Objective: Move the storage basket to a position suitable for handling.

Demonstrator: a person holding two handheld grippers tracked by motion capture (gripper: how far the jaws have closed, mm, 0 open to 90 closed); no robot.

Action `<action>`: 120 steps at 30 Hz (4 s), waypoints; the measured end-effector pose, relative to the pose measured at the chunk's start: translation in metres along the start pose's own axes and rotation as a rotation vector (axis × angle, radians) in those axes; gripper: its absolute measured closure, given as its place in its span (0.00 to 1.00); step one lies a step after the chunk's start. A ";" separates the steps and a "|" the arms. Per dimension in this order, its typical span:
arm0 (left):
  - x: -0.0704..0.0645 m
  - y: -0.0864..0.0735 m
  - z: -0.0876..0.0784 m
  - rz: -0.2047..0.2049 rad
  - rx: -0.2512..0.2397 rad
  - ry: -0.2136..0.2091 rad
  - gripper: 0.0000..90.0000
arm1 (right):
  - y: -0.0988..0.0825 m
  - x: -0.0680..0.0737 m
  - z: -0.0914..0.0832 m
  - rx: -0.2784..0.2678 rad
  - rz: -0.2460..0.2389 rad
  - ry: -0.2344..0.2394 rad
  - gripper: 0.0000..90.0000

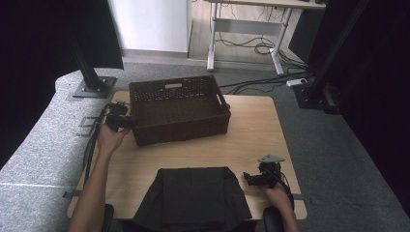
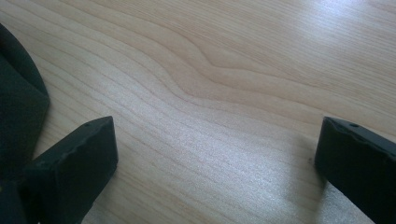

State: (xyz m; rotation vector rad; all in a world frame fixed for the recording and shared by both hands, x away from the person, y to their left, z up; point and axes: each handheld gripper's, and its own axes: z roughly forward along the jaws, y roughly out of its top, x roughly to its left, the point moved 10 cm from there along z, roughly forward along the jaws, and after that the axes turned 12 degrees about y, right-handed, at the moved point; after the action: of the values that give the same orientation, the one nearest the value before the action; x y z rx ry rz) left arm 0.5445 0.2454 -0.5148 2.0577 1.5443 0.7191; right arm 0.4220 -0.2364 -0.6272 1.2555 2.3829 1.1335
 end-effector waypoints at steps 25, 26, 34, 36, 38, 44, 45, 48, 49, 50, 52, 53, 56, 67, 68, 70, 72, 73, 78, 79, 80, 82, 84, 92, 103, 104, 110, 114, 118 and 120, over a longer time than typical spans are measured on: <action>-0.033 0.005 -0.001 0.094 -0.009 -0.075 0.76 | 0.000 0.000 0.000 0.000 0.001 0.000 0.00; -0.035 0.005 -0.001 0.096 -0.011 -0.079 0.76 | 0.000 0.000 0.000 0.000 0.001 0.000 0.00; -0.046 0.002 -0.004 0.110 -0.026 -0.107 0.76 | 0.000 0.000 0.000 0.000 0.001 0.000 0.00; -0.049 0.001 -0.006 0.112 -0.030 -0.114 0.76 | 0.000 0.000 0.000 0.000 0.001 0.000 0.00; -0.051 -0.001 -0.007 0.113 -0.034 -0.123 0.76 | 0.000 0.000 0.000 0.001 0.001 0.000 0.00; -0.057 -0.007 -0.013 0.120 -0.045 -0.139 0.76 | 0.000 0.000 0.000 0.001 0.001 -0.001 0.00; -0.058 -0.008 -0.014 0.119 -0.045 -0.138 0.76 | 0.000 0.000 0.000 0.001 0.001 0.000 0.00; -0.060 -0.011 -0.017 0.108 -0.054 -0.137 0.76 | 0.000 0.000 0.000 0.003 0.001 0.000 0.00; -0.060 -0.013 -0.018 0.105 -0.053 -0.137 0.76 | 0.000 0.000 0.000 0.002 0.001 0.000 0.00; -0.061 -0.014 -0.019 0.103 -0.055 -0.134 0.76 | 0.000 0.000 0.000 0.003 0.001 0.000 0.00; -0.062 -0.016 -0.022 0.107 -0.054 -0.128 0.76 | 0.000 0.000 0.000 0.002 0.001 0.000 0.00; -0.062 -0.017 -0.023 0.111 -0.052 -0.124 0.76 | 0.000 0.000 0.000 0.003 0.001 0.000 0.00; -0.063 -0.021 -0.026 0.119 -0.052 -0.120 0.76 | 0.000 0.000 0.000 0.003 0.002 0.000 0.00; -0.066 -0.034 -0.037 0.114 -0.065 -0.139 0.76 | 0.000 0.000 0.000 0.003 0.001 0.000 0.00; -0.066 -0.035 -0.038 0.111 -0.068 -0.140 0.75 | 0.000 0.000 0.000 0.003 0.002 0.000 0.00; -0.067 -0.038 -0.041 0.104 -0.069 -0.141 0.75 | 0.000 0.000 0.000 0.003 0.002 0.001 0.00; -0.068 -0.040 -0.043 0.103 -0.071 -0.137 0.75 | 0.000 0.000 0.000 0.003 0.001 0.001 0.00; -0.068 -0.041 -0.044 0.103 -0.070 -0.137 0.75 | 0.000 0.000 0.000 0.002 0.002 0.001 0.00; -0.069 -0.046 -0.048 0.106 -0.071 -0.131 0.75 | 0.000 0.000 0.000 0.003 0.002 0.001 0.00; -0.069 -0.046 -0.048 0.104 -0.072 -0.132 0.75 | 0.000 0.000 0.000 0.003 0.002 0.001 0.00; -0.069 -0.047 -0.049 0.102 -0.075 -0.132 0.75 | 0.000 0.000 0.000 0.002 0.002 0.001 0.00; -0.069 -0.048 -0.049 0.099 -0.076 -0.137 0.75 | 0.000 0.000 0.000 0.003 0.002 0.001 0.00; -0.069 -0.048 -0.050 0.108 -0.083 -0.134 0.75 | 0.000 0.000 0.000 0.002 0.002 0.001 0.00; -0.066 -0.043 -0.055 0.145 -0.151 -0.125 0.51 | 0.000 0.000 0.000 0.003 0.002 0.001 0.00; -0.061 -0.052 -0.081 0.137 -0.207 -0.159 0.16 | 0.000 0.000 0.000 0.003 0.002 0.001 0.00; -0.061 -0.055 -0.082 0.135 -0.211 -0.160 0.16 | 0.000 0.000 0.000 0.003 0.001 0.001 0.00; -0.057 -0.074 -0.079 0.152 -0.213 -0.138 0.07 | 0.000 0.000 0.000 0.003 0.002 0.001 0.00; -0.054 -0.087 -0.072 0.179 -0.212 -0.113 0.00 | 0.000 0.000 0.000 0.003 0.002 0.001 0.00; -0.050 -0.100 -0.063 0.179 -0.201 -0.095 0.00 | 0.000 0.000 0.000 0.003 0.002 0.001 0.00; -0.048 -0.105 -0.058 0.169 -0.198 -0.091 0.00 | 0.000 0.000 0.000 0.003 0.002 0.001 0.00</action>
State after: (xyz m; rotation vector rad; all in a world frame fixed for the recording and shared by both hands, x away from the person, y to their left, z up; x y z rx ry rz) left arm 0.4194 0.2298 -0.5449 2.0575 1.2083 0.7942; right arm 0.4216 -0.2364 -0.6272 1.2586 2.3853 1.1313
